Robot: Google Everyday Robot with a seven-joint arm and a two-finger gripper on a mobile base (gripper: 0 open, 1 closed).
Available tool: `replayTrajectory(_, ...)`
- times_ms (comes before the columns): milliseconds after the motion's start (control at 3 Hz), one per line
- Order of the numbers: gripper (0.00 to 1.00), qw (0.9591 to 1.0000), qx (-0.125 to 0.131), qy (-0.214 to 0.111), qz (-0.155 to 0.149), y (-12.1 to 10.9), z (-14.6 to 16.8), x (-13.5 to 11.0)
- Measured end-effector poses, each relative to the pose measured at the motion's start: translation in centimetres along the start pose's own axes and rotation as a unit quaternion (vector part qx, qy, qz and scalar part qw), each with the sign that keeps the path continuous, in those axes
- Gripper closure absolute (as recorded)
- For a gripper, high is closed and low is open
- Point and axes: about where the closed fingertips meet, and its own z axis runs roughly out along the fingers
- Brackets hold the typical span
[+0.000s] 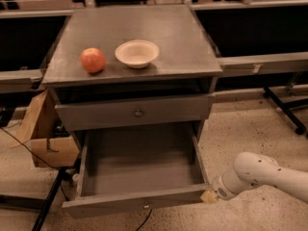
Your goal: Close middle drawer
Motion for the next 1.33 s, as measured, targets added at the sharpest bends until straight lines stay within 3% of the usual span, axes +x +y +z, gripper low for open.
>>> replayTrajectory(1333,1.0,1.0,-0.001,-0.005,-0.004,-0.29,0.31,-0.39)
